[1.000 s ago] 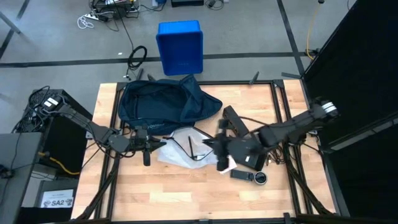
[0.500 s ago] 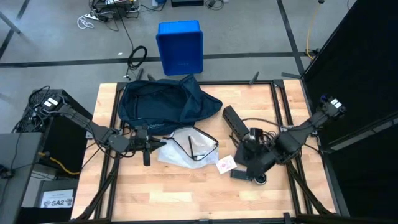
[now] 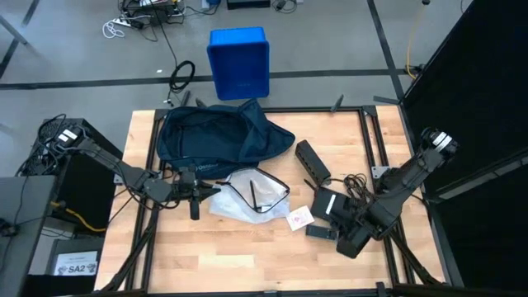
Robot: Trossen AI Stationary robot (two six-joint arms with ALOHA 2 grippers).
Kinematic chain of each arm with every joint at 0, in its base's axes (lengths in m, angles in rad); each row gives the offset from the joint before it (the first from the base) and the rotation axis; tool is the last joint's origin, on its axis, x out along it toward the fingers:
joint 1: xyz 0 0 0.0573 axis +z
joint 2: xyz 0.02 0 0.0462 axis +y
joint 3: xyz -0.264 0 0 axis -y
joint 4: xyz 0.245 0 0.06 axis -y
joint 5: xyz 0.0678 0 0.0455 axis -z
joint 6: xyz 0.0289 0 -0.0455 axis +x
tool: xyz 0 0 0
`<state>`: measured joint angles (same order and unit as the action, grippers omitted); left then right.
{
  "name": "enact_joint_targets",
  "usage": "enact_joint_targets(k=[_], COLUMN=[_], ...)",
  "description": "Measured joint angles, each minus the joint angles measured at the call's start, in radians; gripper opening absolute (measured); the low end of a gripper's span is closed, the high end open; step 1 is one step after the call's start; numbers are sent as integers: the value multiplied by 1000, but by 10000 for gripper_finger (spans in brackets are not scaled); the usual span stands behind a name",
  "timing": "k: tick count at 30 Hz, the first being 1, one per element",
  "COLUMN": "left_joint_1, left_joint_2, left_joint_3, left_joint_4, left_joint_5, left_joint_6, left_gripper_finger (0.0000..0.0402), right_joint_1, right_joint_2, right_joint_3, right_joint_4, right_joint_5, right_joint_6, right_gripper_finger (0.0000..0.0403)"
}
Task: Unpack backpack
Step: Put the portable fan into the white mesh envelope
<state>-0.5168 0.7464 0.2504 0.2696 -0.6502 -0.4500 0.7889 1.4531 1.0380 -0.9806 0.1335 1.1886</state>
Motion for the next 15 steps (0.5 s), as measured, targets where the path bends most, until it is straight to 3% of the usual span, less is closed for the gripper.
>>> enact_joint_targets(k=[5, 15], left_joint_1=[0, 0], left_joint_2=[0, 0], left_joint_3=[0, 0], left_joint_4=[1, 1], left_joint_5=[0, 0], left_joint_6=[0, 0], left_gripper_finger=[0, 0], right_joint_1=[9, 9], right_joint_2=[0, 0], right_joint_3=[-97, -182], right_joint_4=[161, 176], right_joint_5=[-36, -77], right_joint_6=[16, 16], right_gripper_finger=[254, 310])
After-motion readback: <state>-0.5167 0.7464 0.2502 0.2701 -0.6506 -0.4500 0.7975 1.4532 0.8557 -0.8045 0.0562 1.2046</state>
